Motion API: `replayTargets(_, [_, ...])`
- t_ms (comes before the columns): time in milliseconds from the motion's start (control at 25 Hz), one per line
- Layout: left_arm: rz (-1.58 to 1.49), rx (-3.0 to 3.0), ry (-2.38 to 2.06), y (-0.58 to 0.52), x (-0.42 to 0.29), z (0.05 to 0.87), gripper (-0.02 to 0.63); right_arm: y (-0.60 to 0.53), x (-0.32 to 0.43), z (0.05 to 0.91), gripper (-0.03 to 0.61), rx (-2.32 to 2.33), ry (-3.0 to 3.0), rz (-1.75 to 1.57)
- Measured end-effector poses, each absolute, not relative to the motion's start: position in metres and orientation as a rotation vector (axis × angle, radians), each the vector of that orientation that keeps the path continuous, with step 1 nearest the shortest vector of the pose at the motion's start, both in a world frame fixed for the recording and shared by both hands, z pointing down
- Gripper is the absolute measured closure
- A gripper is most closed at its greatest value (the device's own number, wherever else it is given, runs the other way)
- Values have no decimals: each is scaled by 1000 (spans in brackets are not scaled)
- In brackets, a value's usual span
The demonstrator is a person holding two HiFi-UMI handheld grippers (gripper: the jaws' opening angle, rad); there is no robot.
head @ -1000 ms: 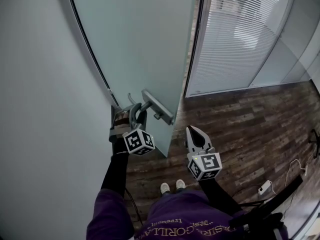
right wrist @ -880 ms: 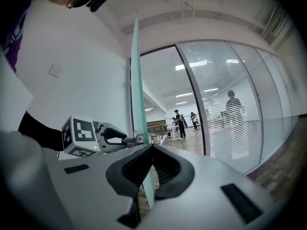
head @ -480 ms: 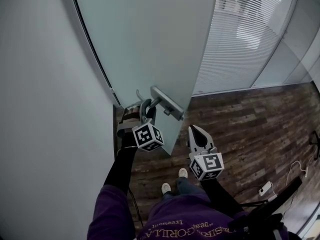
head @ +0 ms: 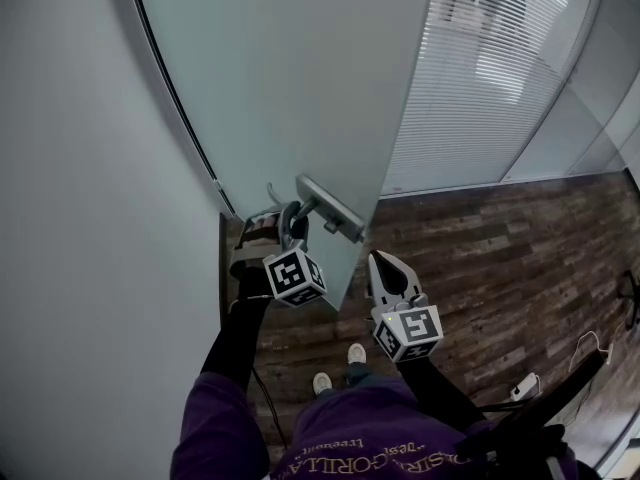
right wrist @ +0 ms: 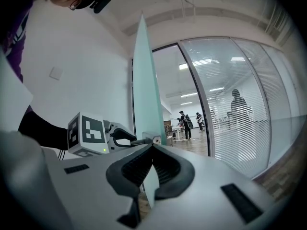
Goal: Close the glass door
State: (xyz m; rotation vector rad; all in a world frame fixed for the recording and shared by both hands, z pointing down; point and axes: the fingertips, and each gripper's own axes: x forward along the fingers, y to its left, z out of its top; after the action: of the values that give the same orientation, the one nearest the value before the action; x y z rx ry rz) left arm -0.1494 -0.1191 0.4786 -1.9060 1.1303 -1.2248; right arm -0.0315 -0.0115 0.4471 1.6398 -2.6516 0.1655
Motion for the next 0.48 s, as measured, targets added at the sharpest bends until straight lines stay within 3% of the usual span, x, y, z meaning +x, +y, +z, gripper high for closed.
replayTargets(480, [-1213, -1897, 1129, -155, -115, 477, 477, -62, 1, 448, 588, 1614, -2660, 166])
